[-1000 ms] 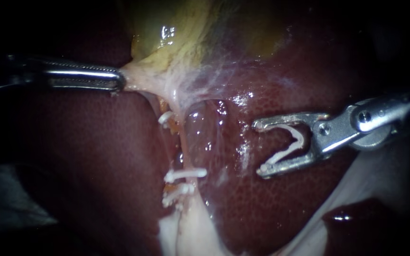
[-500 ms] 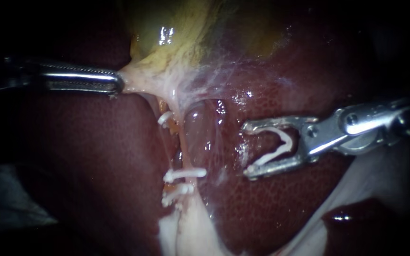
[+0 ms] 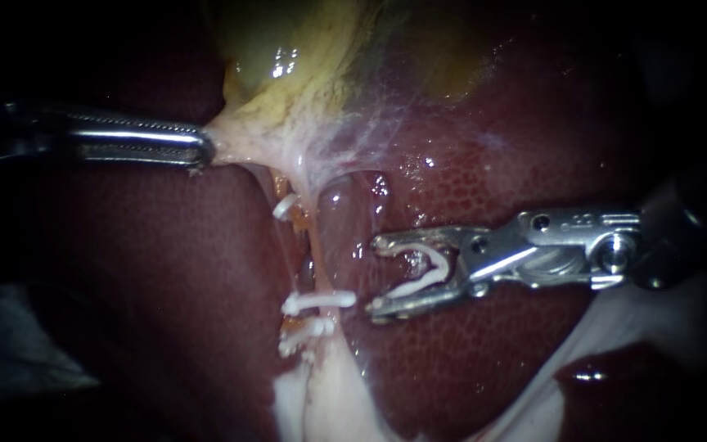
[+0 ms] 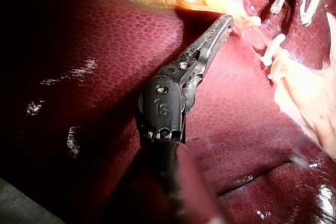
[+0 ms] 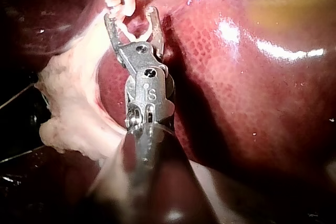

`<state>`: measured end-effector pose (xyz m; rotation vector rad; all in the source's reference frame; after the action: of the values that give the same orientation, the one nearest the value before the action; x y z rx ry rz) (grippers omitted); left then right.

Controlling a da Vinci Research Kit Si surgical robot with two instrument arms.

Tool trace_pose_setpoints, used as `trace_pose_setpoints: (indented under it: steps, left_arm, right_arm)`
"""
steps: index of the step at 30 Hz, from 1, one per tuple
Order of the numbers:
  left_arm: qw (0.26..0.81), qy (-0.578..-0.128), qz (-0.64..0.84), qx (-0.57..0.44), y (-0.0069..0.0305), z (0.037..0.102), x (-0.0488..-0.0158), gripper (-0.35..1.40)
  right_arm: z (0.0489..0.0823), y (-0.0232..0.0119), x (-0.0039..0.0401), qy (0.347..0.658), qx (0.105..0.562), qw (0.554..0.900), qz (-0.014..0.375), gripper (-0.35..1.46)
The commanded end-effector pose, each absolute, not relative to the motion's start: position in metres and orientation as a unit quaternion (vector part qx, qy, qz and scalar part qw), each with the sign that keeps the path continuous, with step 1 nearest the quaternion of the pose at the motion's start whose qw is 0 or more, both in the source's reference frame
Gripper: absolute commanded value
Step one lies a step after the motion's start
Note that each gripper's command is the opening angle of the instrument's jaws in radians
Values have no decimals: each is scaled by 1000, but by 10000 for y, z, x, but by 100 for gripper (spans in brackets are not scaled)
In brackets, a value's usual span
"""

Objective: Clipping second clip right tube

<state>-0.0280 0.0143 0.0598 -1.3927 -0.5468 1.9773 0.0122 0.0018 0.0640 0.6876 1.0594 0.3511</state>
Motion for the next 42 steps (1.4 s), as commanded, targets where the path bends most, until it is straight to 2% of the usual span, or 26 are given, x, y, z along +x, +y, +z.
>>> trace_pose_setpoints:
  steps: [1,14,21,42]
  left_arm:
    - [325,-209,754,-531,143,598,-280,-35]
    - [323,-207,755,-532,142,597,-278,-35]
    - [323,-207,755,-532,142,597,-278,-35]
    - [323,-207,755,-532,141,595,-278,-35]
  right_arm:
    - [644,19,125,492,321,793,163,49]
    - [682,14,156,485,360,778,174,50]
    - [689,11,171,506,385,751,179,49]
    - [702,0,209,537,445,690,190,47]
